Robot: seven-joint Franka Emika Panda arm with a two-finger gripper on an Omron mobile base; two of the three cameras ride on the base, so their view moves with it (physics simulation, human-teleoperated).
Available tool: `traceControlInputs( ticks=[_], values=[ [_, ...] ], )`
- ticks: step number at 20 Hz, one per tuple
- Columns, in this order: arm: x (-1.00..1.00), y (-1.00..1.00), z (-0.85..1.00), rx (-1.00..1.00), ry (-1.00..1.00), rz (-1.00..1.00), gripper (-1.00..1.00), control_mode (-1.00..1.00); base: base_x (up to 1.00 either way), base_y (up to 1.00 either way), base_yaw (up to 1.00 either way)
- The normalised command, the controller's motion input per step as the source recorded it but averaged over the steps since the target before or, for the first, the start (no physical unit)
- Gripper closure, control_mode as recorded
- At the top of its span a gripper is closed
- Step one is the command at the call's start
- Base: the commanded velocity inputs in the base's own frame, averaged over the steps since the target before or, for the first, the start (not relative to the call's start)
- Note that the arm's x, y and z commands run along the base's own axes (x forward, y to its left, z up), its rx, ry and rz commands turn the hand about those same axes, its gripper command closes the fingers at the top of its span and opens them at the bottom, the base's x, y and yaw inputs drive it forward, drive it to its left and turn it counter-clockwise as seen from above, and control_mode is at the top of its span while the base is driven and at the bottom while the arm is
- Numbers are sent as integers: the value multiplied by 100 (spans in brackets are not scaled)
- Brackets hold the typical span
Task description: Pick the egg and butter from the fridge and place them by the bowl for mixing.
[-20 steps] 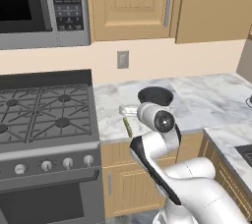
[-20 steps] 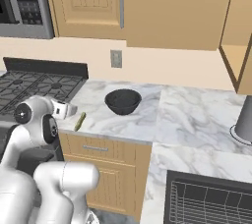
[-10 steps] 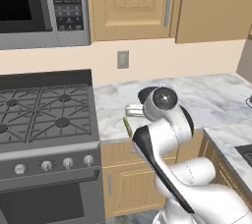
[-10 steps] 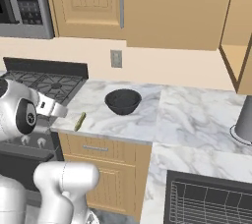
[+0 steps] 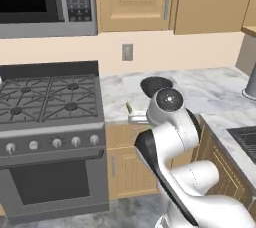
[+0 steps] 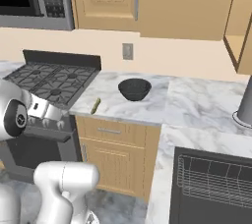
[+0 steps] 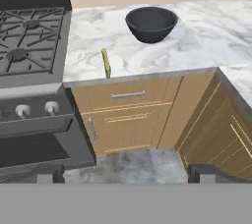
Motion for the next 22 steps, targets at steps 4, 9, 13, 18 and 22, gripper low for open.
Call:
traceControlInputs(
  ticks=[4,9,13,18,22],
  values=[
    [0,0,0,0,0,0,-100,100,-79,39,-24],
    [0,0,0,0,0,0,-100,100,-30,7,-85],
    [0,0,0,0,0,0,-100,100,-32,21,-95],
    [0,0,0,0,0,0,-100,100,-54,15,-87],
    [0,0,0,0,0,0,-100,100,-100,0,-60]
  ],
)
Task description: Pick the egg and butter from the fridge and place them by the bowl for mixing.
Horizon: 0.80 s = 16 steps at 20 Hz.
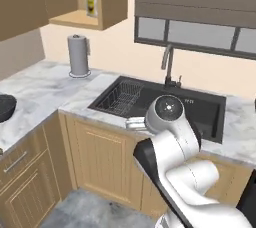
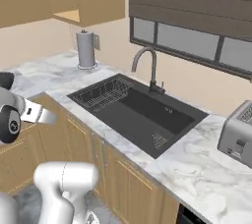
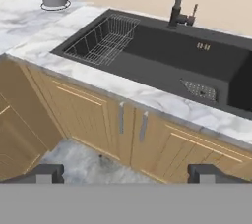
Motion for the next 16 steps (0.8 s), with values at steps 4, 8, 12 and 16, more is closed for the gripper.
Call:
traceControlInputs(
  ticks=[4,8,12,16],
  values=[
    [0,0,0,0,0,0,-100,100,-100,0,-56],
    [0,0,0,0,0,0,-100,100,-100,-7,-51],
    [0,0,0,0,0,0,-100,100,-100,-31,-46],
    [0,0,0,0,0,0,-100,100,-81,-44,-40]
  ],
)
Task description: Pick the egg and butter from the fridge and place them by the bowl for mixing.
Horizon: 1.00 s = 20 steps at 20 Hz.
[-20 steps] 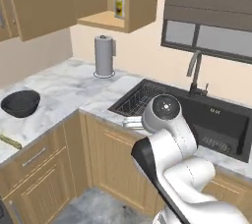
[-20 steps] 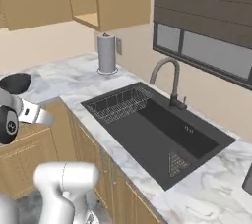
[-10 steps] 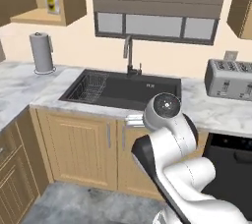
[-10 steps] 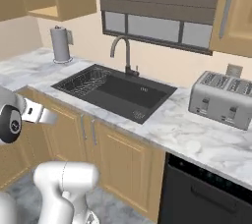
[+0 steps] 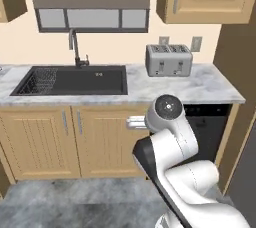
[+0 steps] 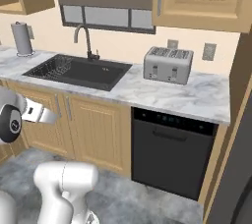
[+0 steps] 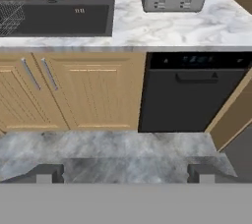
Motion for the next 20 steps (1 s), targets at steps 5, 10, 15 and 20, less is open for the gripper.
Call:
traceControlInputs(
  ticks=[5,10,15,20],
  values=[
    [0,0,0,0,0,0,-100,100,-79,-44,-33],
    [0,0,0,0,0,0,-100,100,-16,-5,-8],
    [0,0,0,0,0,0,-100,100,-66,-1,0],
    [0,0,0,0,0,0,-100,100,-97,-19,0]
  ],
)
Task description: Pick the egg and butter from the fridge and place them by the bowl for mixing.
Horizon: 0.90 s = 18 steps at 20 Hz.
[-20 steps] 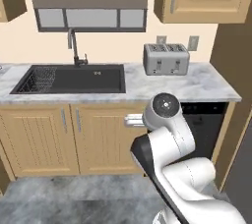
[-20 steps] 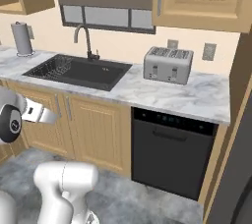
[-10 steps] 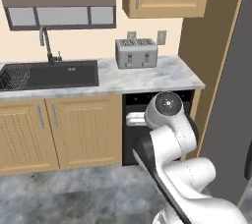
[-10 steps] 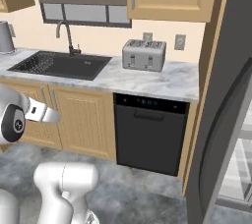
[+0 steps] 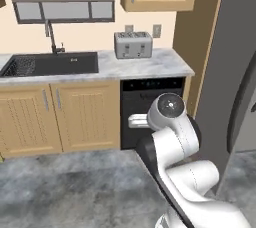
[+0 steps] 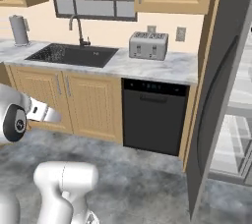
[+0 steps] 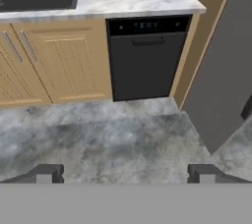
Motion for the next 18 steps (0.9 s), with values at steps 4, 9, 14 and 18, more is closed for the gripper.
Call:
traceControlInputs(
  ticks=[4,9,14,18],
  values=[
    [0,0,0,0,0,0,-100,100,-42,-70,-7],
    [0,0,0,0,0,0,-100,100,-2,-97,-8],
    [0,0,0,0,0,0,-100,100,0,-100,-3],
    [0,0,0,0,0,0,-100,100,-19,-100,-1]
  ],
)
